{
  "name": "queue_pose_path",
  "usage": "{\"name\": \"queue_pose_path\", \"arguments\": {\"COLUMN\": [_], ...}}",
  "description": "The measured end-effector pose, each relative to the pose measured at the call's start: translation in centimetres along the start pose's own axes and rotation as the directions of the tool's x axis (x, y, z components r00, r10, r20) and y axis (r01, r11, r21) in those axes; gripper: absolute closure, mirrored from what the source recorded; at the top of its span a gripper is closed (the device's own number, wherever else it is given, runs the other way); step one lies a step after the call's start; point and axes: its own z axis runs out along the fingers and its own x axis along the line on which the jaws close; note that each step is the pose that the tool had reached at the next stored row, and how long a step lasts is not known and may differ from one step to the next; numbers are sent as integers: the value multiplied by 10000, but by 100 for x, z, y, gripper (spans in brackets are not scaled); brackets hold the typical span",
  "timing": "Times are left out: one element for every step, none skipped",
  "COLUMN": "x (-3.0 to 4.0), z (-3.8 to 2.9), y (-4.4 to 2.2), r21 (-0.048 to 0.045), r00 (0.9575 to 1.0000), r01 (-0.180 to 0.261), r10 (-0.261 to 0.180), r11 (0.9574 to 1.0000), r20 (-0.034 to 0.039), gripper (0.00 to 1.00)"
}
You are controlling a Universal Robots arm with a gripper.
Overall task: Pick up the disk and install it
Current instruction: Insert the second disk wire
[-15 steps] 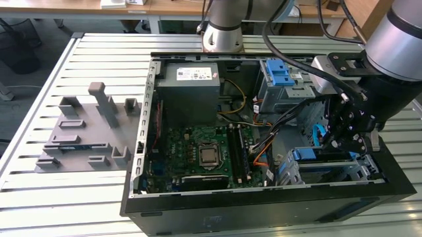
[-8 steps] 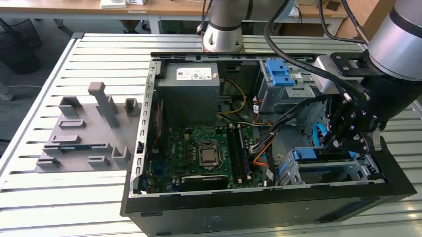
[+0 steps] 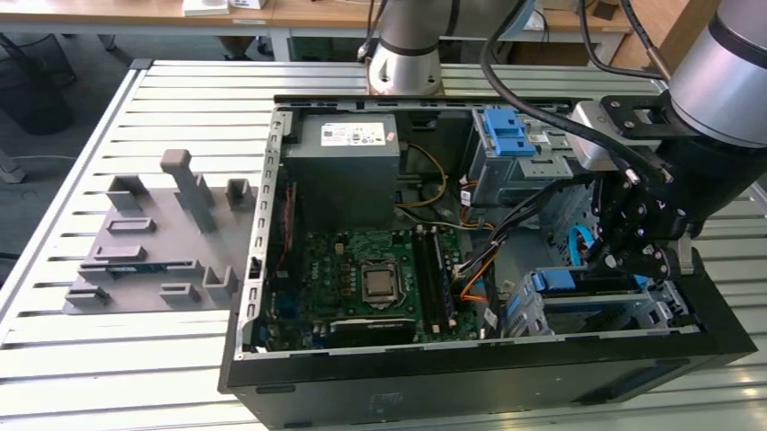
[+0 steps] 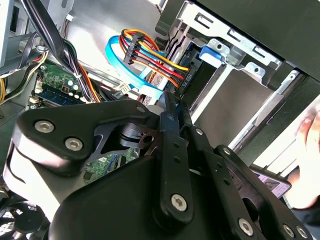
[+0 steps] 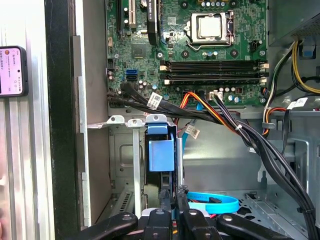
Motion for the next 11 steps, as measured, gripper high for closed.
{"name": "queue_pose_path", "arguments": {"x": [0, 0, 0, 0, 0, 0, 0, 1, 1, 1, 1], "z": [0, 0, 0, 0, 0, 0, 2, 2, 1, 0, 0], "y": [0, 0, -1, -1, 0, 5, 13, 22, 34, 37, 37], "r21": [0, 0, 0, 0, 0, 1, 3, 3, 0, 0, 0], "r00": [10000, 10000, 10000, 10000, 10000, 10000, 10000, 10000, 10000, 10000, 10000], "r01": [0, 0, 0, 0, 0, 1, 3, 3, 1, 1, 1], "r10": [0, 0, 0, 0, 0, -1, -3, -3, -1, -1, -1], "r11": [10000, 10000, 10000, 10000, 10000, 10000, 10000, 10000, 10000, 10000, 10000], "r20": [0, 0, 0, 0, 0, 1, 4, 4, 1, 0, -1], "gripper": [84, 84, 84, 84, 84, 84, 84, 84, 84, 84, 84]}}
